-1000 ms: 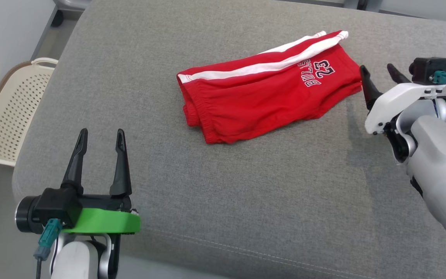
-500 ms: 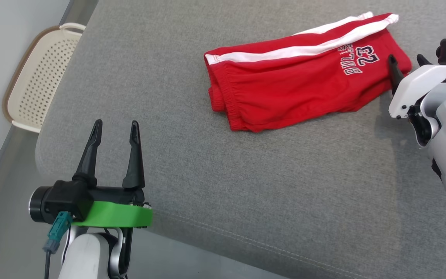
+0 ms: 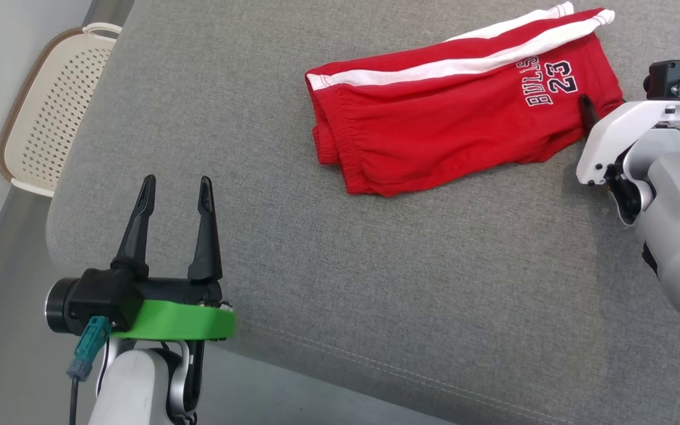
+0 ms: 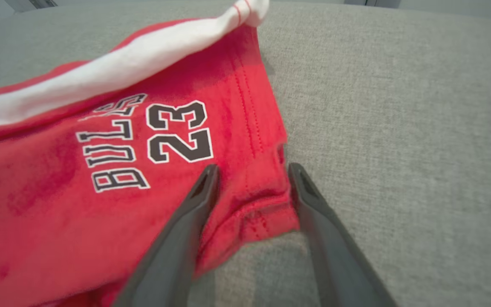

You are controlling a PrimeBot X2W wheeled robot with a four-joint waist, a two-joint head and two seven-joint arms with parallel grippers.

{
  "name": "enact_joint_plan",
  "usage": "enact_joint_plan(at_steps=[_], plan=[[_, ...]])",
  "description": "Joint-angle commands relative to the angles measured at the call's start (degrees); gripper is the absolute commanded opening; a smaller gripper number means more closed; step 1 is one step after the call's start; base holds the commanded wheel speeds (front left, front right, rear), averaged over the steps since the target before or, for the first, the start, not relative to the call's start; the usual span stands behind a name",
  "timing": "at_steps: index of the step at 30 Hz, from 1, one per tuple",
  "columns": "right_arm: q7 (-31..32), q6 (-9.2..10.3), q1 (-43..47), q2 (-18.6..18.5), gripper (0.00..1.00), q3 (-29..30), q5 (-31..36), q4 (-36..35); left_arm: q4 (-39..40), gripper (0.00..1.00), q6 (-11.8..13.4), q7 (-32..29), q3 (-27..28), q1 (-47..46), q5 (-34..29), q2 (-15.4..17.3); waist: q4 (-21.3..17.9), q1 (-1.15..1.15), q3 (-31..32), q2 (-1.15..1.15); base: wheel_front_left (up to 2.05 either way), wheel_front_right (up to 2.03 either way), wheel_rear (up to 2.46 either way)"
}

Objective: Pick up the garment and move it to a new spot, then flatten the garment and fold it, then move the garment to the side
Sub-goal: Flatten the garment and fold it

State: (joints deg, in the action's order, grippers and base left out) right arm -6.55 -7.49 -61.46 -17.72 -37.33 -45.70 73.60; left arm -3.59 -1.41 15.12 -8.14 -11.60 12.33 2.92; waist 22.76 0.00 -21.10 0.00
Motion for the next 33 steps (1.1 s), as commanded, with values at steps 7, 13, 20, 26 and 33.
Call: enact_joint_plan(at_steps=[7,13,20,26,33], plan=[[-0.53,0.02,2.41,1.43,0.0,-1.36,-0.77,-0.68,-1.08,1.0,0.28,-0.03,0.34,0.22,-0.71,0.01,-1.9,0.0,2.66,0.0,0.0,0.0,0.0],[-0.17,0.02,5.24,2.06,0.0,-2.8,-2.75,-3.85,-1.86,1.0,-0.3,-0.02,1.2,1.73,-1.22,0.01,-4.15,0.0,6.05,0.0,0.0,0.0,0.0],[3.68,0.02,8.85,1.9,0.0,-5.89,-5.84,-8.35,-2.88,1.0,-0.77,-0.02,2.02,3.42,-2.03,0.02,-7.23,0.0,9.53,0.0,0.0,0.0,0.0],[6.71,0.02,11.31,0.93,0.0,-8.56,-8.57,-11.61,-3.49,1.0,-1.25,-0.02,2.87,4.77,-2.51,0.04,-9.87,0.0,12.04,0.0,0.0,0.0,0.0],[8.75,0.02,16.07,-0.69,0.0,-10.76,-12.63,-16.39,-3.93,1.0,-1.73,-0.03,3.66,5.74,-2.91,0.03,-11.72,0.0,13.86,0.0,0.0,0.0,0.0]])
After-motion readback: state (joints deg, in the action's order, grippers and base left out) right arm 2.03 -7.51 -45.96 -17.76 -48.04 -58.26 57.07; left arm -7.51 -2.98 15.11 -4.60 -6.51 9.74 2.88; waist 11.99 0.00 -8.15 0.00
